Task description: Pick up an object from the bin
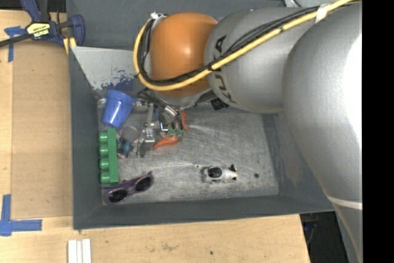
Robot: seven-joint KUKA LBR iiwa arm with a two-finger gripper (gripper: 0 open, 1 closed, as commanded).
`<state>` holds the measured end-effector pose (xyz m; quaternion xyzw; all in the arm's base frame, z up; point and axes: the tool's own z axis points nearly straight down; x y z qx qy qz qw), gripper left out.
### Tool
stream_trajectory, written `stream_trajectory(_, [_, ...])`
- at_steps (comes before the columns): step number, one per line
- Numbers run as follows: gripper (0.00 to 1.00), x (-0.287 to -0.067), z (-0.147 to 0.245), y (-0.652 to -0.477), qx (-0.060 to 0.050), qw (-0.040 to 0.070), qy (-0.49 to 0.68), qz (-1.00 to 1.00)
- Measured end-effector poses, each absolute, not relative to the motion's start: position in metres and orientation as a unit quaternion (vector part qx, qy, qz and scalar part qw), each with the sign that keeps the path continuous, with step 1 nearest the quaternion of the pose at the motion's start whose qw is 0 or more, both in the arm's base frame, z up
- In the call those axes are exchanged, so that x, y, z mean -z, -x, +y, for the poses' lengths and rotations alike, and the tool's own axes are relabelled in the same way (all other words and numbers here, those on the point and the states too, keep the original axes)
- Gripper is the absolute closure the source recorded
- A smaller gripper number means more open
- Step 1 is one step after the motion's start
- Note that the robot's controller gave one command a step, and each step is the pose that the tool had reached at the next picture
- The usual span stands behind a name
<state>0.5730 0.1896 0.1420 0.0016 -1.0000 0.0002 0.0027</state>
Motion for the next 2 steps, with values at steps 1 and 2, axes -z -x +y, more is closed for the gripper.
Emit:
stream_trajectory(1, [0.0, -0.147, 0.189, -0.575, 0.001, -0.001, 0.0, -1.0])
stream_trajectory(2, [0.0, -0.121, 0.158, -0.584, 0.002, -0.004, -0.074, -0.997])
